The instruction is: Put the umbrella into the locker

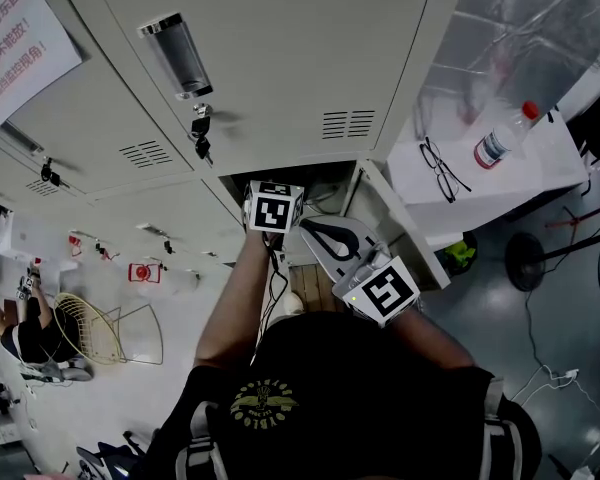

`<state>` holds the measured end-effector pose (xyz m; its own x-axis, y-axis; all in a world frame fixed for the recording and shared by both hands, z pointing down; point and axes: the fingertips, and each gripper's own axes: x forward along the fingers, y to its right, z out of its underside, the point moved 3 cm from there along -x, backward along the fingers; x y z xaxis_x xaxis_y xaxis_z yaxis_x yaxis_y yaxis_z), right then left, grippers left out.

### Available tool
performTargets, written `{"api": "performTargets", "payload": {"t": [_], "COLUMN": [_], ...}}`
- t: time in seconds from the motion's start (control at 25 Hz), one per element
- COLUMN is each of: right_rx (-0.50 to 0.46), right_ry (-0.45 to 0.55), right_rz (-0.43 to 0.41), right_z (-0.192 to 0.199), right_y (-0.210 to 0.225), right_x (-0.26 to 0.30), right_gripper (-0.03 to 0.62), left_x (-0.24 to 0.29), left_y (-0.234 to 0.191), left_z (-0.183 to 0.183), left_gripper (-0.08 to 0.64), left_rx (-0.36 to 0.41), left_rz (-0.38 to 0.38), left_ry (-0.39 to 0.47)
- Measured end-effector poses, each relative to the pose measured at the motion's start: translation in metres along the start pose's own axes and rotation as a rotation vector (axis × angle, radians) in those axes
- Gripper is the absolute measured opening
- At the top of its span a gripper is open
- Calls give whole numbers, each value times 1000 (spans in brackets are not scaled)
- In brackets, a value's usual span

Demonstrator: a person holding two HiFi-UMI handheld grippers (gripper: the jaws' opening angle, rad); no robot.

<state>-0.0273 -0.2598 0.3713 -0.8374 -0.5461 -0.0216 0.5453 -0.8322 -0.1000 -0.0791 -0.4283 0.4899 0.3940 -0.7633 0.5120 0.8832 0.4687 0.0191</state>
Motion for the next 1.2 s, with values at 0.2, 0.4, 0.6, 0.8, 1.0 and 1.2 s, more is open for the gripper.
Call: {"api": "performTargets", "payload": {"t": [0.2,0.4,0.6,0.8,1.0,1.2], "right_rx": [-6,-1,0,4,22,37], "right_ry": [5,8,14,22,19,-10], "right_rz": [-13,-18,-30,-64,-88,-89], "right_z": [-1,-4,-4,-5,-3,3], "right_y": [-3,-6,-8,-18,-25,-25], "right_x": [-6,-15,-26,-33,-40,-49], "right_gripper": [31,31,31,31,31,31], "left_x": [-12,-25,-48,-73,-88,-100], "left_y": [5,10,15,23,26,30], "left_z": [3,10,14,30,56,77], "left_gripper": [425,425,425,425,425,423], "left_rx": [-19,-28,-39,-58,-95,-125], "left_rz": [10,1,-28,-52,-83,-115], "left_ry": [1,-11,7,12,-2,20]}}
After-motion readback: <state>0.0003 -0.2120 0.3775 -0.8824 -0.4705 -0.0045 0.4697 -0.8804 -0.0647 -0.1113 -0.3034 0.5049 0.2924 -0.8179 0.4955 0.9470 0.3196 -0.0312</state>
